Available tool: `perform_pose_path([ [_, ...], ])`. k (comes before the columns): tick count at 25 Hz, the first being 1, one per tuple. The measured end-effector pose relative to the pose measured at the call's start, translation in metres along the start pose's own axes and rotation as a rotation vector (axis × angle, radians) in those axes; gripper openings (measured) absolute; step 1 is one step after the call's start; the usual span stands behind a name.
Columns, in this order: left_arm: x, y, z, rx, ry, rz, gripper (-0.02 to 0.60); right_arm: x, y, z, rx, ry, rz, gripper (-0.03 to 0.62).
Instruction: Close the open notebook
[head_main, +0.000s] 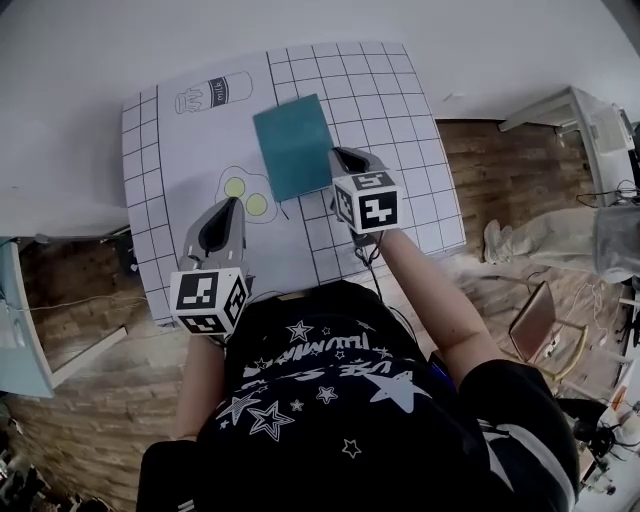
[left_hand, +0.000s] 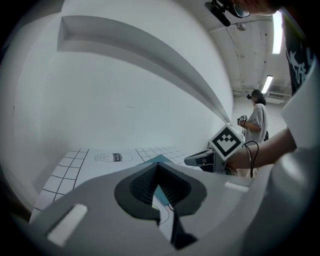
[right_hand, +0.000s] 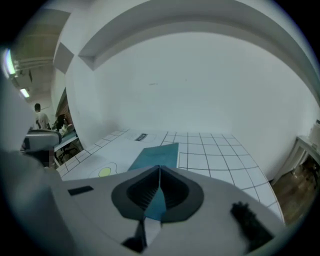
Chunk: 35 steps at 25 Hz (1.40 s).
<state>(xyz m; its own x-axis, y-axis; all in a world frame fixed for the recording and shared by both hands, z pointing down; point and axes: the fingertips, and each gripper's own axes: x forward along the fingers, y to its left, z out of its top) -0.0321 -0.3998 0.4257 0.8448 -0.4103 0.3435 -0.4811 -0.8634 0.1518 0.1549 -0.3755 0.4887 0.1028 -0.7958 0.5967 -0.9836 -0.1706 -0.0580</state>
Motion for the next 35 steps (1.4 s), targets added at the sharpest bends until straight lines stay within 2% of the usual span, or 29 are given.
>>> perform_pose_path([
  [4, -0.001, 0.007, 0.002, -0.01, -0.002, 0.019, 0.009, 0.029, 0.017, -0.011, -0.047, 0.097, 0.059, 0.015],
  [8, -0.002, 0.007, 0.007, -0.015, -0.004, 0.037, 0.008, 0.046, 0.012, -0.038, -0.04, 0.209, 0.066, 0.015],
  [12, -0.006, -0.003, 0.009, -0.019, -0.01, 0.075, 0.008, 0.055, 0.003, -0.061, -0.014, 0.274, 0.073, 0.015],
  [14, -0.01, -0.009, 0.009, -0.016, -0.012, 0.106, 0.009, 0.057, 0.003, -0.064, -0.002, 0.268, 0.081, 0.015],
  [17, -0.016, -0.015, 0.01, -0.014, -0.028, 0.166, 0.009, 0.058, 0.003, -0.061, -0.047, 0.243, 0.095, 0.015],
  [19, -0.022, -0.02, 0.007, -0.021, -0.034, 0.21, 0.009, 0.058, 0.004, -0.061, -0.075, 0.233, 0.126, 0.015],
  [24, -0.039, -0.04, -0.007, -0.067, -0.037, 0.315, 0.009, 0.056, 0.003, -0.061, -0.059, 0.239, 0.219, 0.015],
  [29, -0.06, -0.056, -0.017, -0.096, -0.041, 0.363, 0.009, 0.035, 0.027, -0.05, -0.056, 0.16, 0.352, 0.015],
  [35, -0.083, -0.066, -0.033, -0.11, -0.054, 0.386, 0.009, -0.015, 0.076, -0.038, -0.169, 0.042, 0.453, 0.015],
])
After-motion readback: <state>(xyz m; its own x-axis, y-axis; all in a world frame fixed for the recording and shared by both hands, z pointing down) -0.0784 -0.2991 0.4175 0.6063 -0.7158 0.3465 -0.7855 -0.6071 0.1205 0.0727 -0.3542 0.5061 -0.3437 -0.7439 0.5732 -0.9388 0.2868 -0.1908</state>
